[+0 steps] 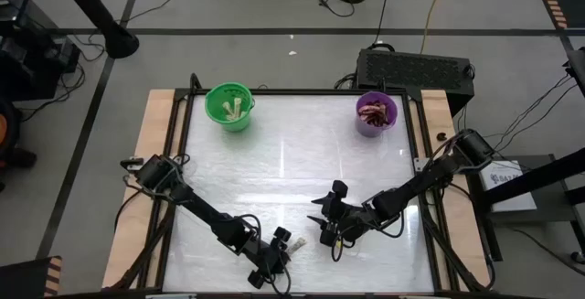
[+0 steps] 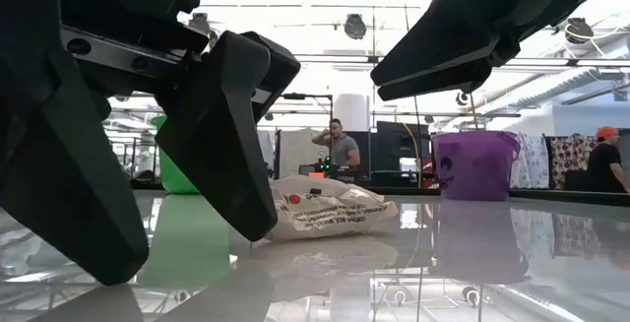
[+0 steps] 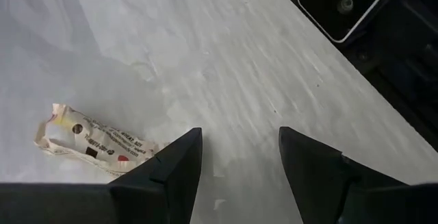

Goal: Sort candy by brand, put in halloween buckets
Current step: Put the white chocolate bar into the green bucket

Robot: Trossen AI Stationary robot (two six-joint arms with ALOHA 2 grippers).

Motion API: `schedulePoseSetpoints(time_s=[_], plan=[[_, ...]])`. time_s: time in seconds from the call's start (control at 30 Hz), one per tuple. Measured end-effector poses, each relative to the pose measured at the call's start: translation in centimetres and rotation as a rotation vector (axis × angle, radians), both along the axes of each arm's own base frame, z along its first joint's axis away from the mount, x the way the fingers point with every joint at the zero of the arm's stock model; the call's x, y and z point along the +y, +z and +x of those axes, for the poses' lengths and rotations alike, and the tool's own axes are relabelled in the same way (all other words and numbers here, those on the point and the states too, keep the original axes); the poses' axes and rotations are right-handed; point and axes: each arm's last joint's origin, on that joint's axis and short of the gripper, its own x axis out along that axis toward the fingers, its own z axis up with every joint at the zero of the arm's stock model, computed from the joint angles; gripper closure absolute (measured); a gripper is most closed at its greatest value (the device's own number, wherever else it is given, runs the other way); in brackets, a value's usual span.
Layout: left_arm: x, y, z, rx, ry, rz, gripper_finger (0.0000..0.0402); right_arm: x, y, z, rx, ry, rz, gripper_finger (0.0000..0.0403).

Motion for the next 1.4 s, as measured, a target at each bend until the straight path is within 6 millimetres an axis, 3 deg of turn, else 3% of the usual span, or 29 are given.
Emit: schedulePoseSetpoints(time_s=[0.37,0.53,0.63,0.87,1.4], plan=[[-0.1,0.1,0.2,-0.009,0.042,-0.008,0.0201,-0.2,0.0,0.1,0.022,0.047,-0.085,0.0190],[-0.5,2.1,0.3,0.047,-0.018,-0.106,0.0201,-0.6,0.1,0.4,0.016,0.040,-0.102,0.0190],[-0.4,2.8,0.2,0.004,0.024,-0.074,0.0201,-0.8,0.1,0.5,0.014,0.031,-0.097,0.0190],[0.6,2.0,0.7,-0.083,0.097,0.144,0.0201,-0.7,0.1,0.5,0.004,0.014,-0.051,0.0190],[1.5,0.8,0.3,-0.049,0.079,0.156,0.0201,-0.4,0.1,0.3,0.004,0.024,-0.006,0.0190]])
